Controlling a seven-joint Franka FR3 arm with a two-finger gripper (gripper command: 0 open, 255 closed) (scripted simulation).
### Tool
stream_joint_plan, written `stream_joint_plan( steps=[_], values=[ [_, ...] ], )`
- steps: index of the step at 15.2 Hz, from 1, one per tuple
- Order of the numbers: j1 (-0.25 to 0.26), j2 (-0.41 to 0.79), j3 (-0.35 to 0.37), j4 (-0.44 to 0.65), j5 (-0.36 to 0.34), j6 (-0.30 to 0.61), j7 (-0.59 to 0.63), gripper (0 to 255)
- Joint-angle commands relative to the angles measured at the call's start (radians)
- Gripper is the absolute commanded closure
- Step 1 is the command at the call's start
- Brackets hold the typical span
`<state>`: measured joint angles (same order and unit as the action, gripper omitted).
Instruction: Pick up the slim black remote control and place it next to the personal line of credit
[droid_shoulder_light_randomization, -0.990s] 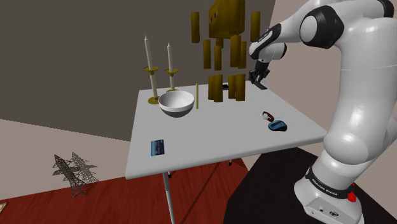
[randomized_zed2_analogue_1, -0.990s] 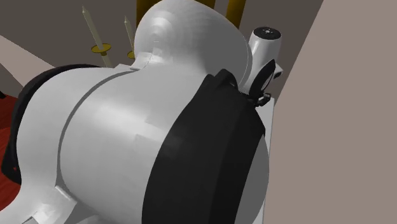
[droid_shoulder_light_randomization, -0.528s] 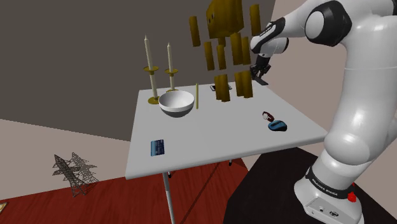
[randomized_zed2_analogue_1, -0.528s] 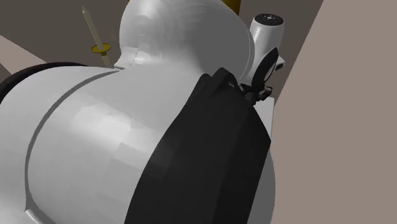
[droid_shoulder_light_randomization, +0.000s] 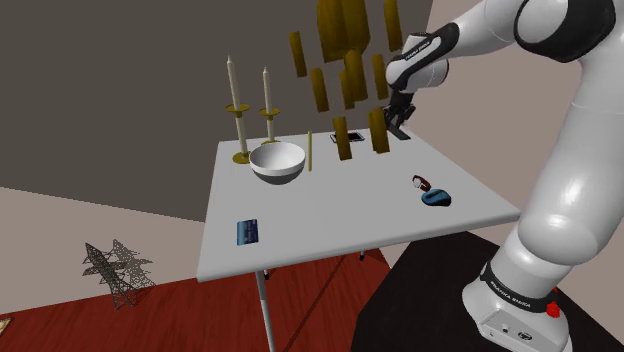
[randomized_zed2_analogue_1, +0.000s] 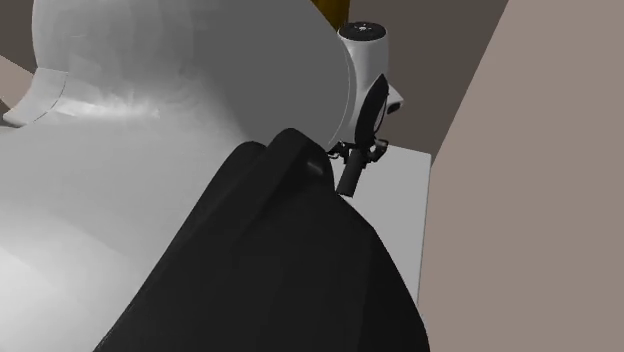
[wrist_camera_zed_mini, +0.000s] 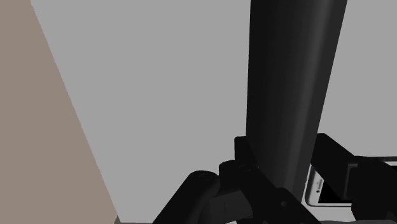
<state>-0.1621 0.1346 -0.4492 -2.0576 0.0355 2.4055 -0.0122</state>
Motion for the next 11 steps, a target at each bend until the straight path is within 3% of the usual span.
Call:
stream_joint_plan(
  steps=[1, 11],
  values=[
    [0.033, -0.046, 0.009, -0.061, -0.044, 0.017, 0.066, 255],
    [0.152, -0.217, 0.118, -0.248, -0.216, 0.023, 0.405, 255]
  ],
)
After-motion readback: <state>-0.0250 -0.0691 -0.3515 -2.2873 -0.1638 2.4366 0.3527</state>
